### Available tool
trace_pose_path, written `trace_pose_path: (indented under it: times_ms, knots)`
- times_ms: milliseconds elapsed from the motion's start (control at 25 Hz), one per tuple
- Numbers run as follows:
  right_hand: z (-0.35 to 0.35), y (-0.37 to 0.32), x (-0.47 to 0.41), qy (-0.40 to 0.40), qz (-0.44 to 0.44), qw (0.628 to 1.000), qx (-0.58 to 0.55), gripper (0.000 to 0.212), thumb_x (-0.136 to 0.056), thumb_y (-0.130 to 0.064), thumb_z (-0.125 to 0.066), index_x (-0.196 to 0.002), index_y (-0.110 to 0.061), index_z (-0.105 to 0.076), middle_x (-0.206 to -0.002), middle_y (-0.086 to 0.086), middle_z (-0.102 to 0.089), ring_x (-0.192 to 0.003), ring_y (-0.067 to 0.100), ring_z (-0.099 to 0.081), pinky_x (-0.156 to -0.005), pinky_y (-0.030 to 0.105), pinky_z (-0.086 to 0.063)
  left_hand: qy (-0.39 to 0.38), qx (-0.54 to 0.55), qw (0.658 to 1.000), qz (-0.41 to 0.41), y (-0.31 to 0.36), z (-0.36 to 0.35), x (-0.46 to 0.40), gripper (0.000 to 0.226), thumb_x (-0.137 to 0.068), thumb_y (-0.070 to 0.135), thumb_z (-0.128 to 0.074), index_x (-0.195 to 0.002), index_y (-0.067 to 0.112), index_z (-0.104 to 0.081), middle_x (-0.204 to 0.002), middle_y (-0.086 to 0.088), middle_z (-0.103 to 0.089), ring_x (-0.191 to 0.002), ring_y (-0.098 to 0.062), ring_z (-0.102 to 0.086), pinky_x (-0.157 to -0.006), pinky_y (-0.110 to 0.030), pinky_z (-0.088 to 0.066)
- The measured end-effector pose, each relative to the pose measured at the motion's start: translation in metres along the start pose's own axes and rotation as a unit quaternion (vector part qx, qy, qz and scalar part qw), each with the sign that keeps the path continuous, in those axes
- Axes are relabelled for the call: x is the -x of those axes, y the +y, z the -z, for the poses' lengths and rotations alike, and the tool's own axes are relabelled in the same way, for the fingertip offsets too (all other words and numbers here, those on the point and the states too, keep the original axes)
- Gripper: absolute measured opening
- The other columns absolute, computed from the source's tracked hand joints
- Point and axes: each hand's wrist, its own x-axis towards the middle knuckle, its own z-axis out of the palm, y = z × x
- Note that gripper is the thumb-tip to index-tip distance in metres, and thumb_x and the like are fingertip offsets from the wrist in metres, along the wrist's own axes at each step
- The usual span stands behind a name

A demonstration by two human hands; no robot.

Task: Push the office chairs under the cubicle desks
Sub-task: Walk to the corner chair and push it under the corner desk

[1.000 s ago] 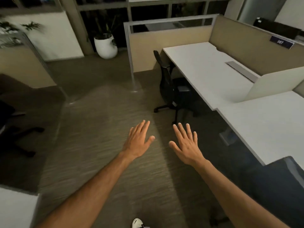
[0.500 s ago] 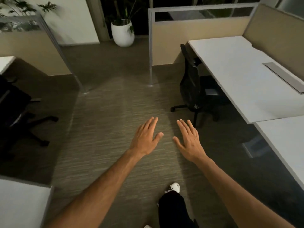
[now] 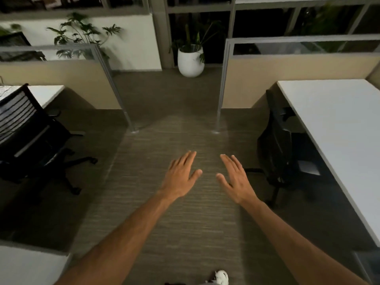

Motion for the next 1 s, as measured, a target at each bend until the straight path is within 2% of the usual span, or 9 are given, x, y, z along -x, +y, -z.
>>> trace_pose_path:
  times_ms: [160,320,560,800,1000]
  knots:
    - [0.007,0.019,-0.060,-0.011,0.002,1.000,-0.013,0.077,-0.097,-0.074,-0.022,-0.161,-0.031,-0.012,-0.169,-0.007,-0.014,-0.154,0.006,0.008,-0.127,0.044,-0.007,-0.004,0.038,0.999,0.021,-0.004,-0.002,-0.049,0.070,-0.104,0.057,-0.036,-0.162,0.023,-0.016,-0.169,-0.001,-0.020,-0.154,-0.018,-0.020,-0.123,-0.040,-0.017]
    - [0.000,0.040,-0.122,-0.010,-0.008,0.999,-0.031,0.076,-0.097,-0.071,-0.024,-0.161,-0.029,-0.016,-0.168,-0.004,-0.018,-0.155,0.011,0.002,-0.127,0.046,-0.011,-0.007,0.070,0.996,0.056,-0.036,-0.007,-0.113,0.070,-0.103,0.057,-0.037,-0.162,0.024,-0.017,-0.168,-0.001,-0.023,-0.153,-0.019,-0.023,-0.123,-0.042,-0.021]
    - [-0.001,0.078,-0.243,0.012,-0.022,1.000,-0.011,0.077,-0.097,-0.073,-0.022,-0.161,-0.030,-0.015,-0.168,-0.004,-0.019,-0.155,0.012,0.001,-0.127,0.046,-0.011,-0.045,0.057,0.997,0.007,-0.082,-0.017,-0.249,0.070,-0.104,0.058,-0.035,-0.162,0.024,-0.015,-0.168,-0.002,-0.022,-0.153,-0.018,-0.021,-0.124,-0.044,-0.019]
    - [0.033,0.115,-0.361,0.058,-0.098,0.994,0.002,0.076,-0.097,-0.072,-0.021,-0.161,-0.033,-0.012,-0.169,-0.005,-0.015,-0.153,0.010,0.005,-0.127,0.047,-0.009,-0.090,0.059,0.991,-0.074,-0.102,-0.013,-0.412,0.068,-0.105,0.056,-0.035,-0.162,0.025,-0.015,-0.169,-0.001,-0.019,-0.154,-0.018,-0.019,-0.124,-0.040,-0.018]
    - [0.058,0.151,-0.393,0.082,-0.145,0.986,0.014,0.074,-0.097,-0.072,-0.022,-0.161,-0.036,-0.009,-0.169,-0.008,-0.011,-0.155,0.011,0.006,-0.127,0.050,-0.008,-0.119,0.078,0.983,-0.114,-0.097,-0.032,-0.496,0.068,-0.103,0.059,-0.034,-0.161,0.027,-0.017,-0.169,0.001,-0.019,-0.154,-0.018,-0.018,-0.124,-0.041,-0.017]
